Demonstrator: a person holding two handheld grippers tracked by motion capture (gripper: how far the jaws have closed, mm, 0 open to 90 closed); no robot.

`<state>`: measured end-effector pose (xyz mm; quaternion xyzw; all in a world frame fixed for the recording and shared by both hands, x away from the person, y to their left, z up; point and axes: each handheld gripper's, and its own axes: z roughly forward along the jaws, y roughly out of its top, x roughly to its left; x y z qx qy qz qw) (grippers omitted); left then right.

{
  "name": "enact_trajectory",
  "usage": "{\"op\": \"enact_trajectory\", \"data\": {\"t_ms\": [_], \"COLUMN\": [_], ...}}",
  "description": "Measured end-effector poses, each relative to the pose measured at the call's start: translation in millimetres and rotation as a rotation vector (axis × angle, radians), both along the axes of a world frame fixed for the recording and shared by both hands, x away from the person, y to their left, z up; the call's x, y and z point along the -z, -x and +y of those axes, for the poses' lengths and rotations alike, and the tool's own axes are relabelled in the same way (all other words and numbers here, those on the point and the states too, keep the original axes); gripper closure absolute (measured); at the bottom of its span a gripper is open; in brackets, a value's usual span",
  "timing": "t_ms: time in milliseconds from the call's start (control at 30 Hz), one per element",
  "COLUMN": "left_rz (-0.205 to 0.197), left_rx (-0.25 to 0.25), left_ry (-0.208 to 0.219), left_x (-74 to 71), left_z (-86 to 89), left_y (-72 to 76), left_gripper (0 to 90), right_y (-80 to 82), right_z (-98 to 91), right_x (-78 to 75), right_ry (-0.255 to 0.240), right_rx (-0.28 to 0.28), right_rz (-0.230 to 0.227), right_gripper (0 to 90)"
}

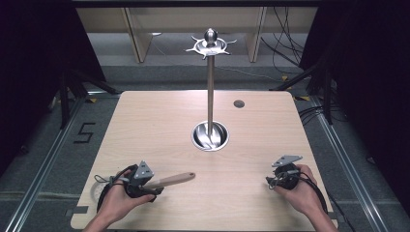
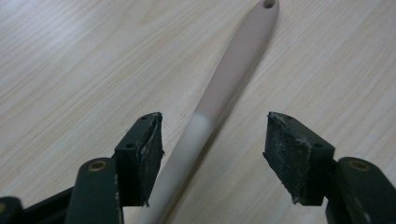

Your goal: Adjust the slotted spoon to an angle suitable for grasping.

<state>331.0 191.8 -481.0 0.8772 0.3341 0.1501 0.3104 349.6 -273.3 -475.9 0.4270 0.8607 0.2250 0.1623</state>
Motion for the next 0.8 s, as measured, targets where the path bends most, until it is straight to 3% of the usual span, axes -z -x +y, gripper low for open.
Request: {"op": "enact_trajectory", "data": {"t_ms": [33, 67, 200, 300, 333, 367, 400, 500, 633, 733, 767, 800], "left_rz": [0.016, 0.002, 0.034, 0.033, 0.060, 0.056, 0.079, 0.089, 0.107, 0.116, 0.140, 0.139], "left_rx": [0.007, 0.017, 0.015, 0.021, 0.019, 0.009, 0.029, 0.041, 0.067, 0.072, 0.085, 0.091], "left_ry": [-0.004, -0.013, 0.025, 0.018, 0.022, 0.040, 0.036, 0.057, 0.016, -0.006, -0.020, -0.042], "left_x": [-0.9, -1.7, -2.7, -4.4, -5.7, -5.2, -6.9, -8.3, -7.8, -5.6, -5.1, -2.6], "left_z": [-0.8, -0.9, -2.9, -4.2, -6.1, -8.9, -9.9, -15.2, -20.3, -23.9, -24.9, -26.4], "left_y": [0.5, -0.2, 0.1, -3.5, -3.8, -5.7, -7.9, -10.4, -5.3, -4.3, -5.0, -6.2], "left_gripper": [37.4, 38.5, 43.5, 48.4, 50.9, 53.1, 55.7, 67.2, 80.9, 83.7, 84.7, 86.3], "right_y": [0.0, 0.0, -1.0, -2.4, -2.2, -2.9, -2.6, -0.7, -0.3, 1.1, 1.0, 2.2], "right_z": [0.0, 0.0, -0.7, -2.1, -1.8, -2.7, -3.1, -4.1, -6.4, -5.8, -6.1, -4.2], "right_x": [0.1, 0.1, 0.3, 1.6, 1.5, 2.6, 3.0, 3.5, 3.4, 2.7, 2.6, 0.4], "right_ry": [-0.001, -0.003, 0.001, -0.003, -0.013, -0.011, -0.015, -0.021, -0.019, -0.024, -0.019, -0.018], "right_rx": [0.000, 0.000, -0.005, -0.005, 0.004, 0.000, -0.002, 0.006, 0.003, 0.012, 0.002, 0.005], "right_rz": [0.000, -0.001, 0.001, -0.007, 0.000, -0.010, -0.006, 0.007, -0.008, 0.006, -0.006, -0.014], "right_gripper": [59.2, 59.0, 58.6, 58.6, 58.5, 58.5, 58.5, 58.3, 58.1, 57.8, 57.6, 57.3]}}
